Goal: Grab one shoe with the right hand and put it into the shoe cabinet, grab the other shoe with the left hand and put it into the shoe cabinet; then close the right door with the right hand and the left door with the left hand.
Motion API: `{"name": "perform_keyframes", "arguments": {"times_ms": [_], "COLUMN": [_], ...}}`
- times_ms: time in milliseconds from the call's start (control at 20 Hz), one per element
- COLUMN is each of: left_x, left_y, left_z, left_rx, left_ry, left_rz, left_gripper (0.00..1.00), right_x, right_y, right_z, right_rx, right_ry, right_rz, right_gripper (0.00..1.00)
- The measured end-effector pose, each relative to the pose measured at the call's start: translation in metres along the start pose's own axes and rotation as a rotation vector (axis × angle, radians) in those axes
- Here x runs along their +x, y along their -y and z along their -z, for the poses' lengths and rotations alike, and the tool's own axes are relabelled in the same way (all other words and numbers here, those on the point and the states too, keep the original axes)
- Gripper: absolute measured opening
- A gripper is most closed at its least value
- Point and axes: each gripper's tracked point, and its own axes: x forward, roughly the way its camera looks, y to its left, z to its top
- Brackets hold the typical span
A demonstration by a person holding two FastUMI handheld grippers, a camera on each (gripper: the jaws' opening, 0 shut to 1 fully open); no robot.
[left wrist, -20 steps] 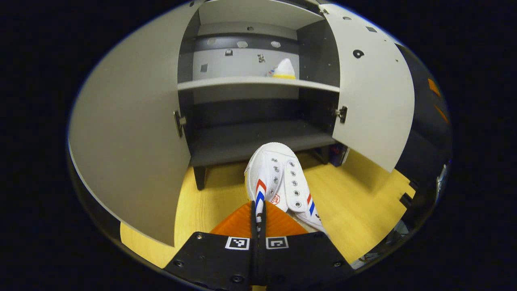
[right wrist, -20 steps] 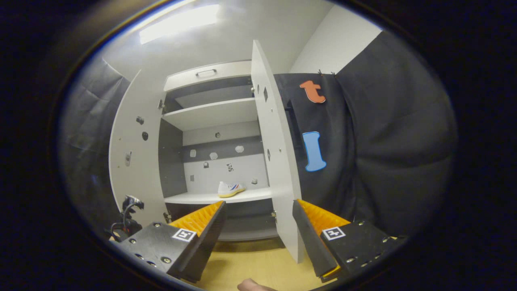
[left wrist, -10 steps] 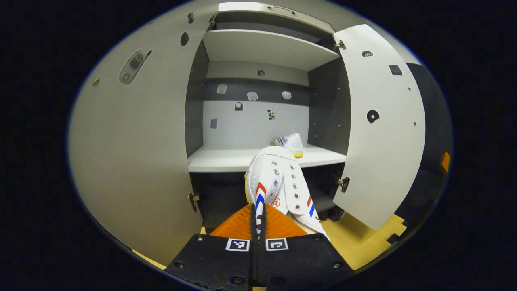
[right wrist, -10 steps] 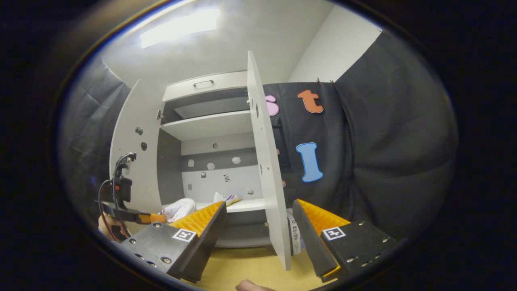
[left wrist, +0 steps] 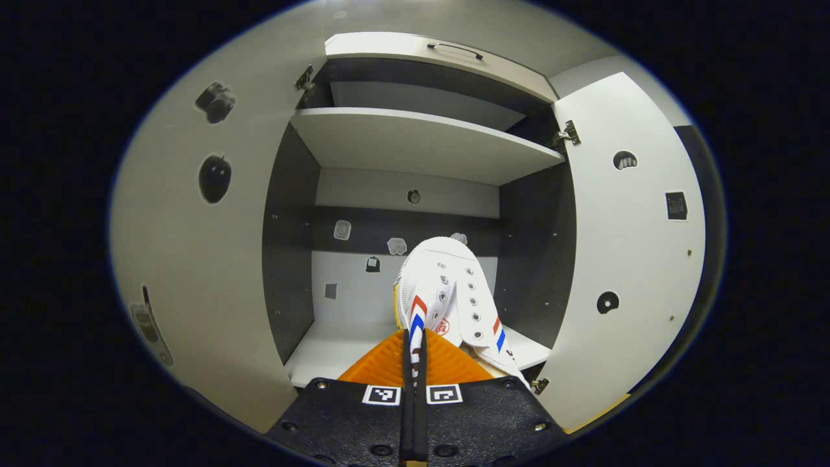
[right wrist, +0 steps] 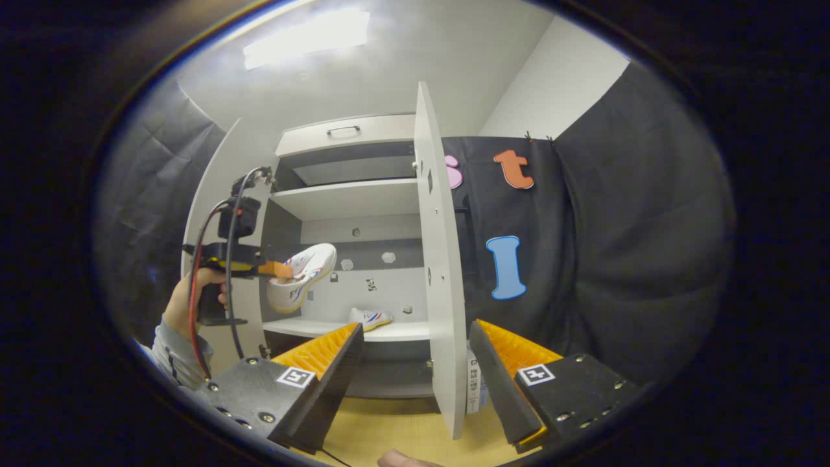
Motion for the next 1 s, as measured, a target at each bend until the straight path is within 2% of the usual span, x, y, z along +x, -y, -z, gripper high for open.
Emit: {"name": "perform_keyframes", "arguments": {"times_ms": [250, 400, 700, 1000], "left_x": [0.042, 0.070, 0.129, 0.162], "left_y": [0.003, -0.003, -0.024, -0.034], "left_z": [-0.014, 0.006, 0.069, 0.118], "left_rx": [0.046, 0.050, -0.008, -0.019], "left_ry": [0.041, -0.003, -0.130, -0.219], "left_rz": [-0.046, -0.075, -0.126, -0.122], "left_gripper": [0.00, 0.00, 0.01, 0.00], "right_x": [-0.006, -0.006, -0.010, -0.014], "right_y": [-0.002, 0.004, 0.023, 0.036], "right_z": [-0.011, -0.013, -0.006, 0.001], "right_rx": [0.008, 0.016, 0.013, 0.011], "right_ry": [0.033, 0.042, 0.020, 0.001], "right_rz": [-0.025, -0.013, 0.027, 0.061], "right_gripper": [0.98, 0.96, 0.96, 0.96]}}
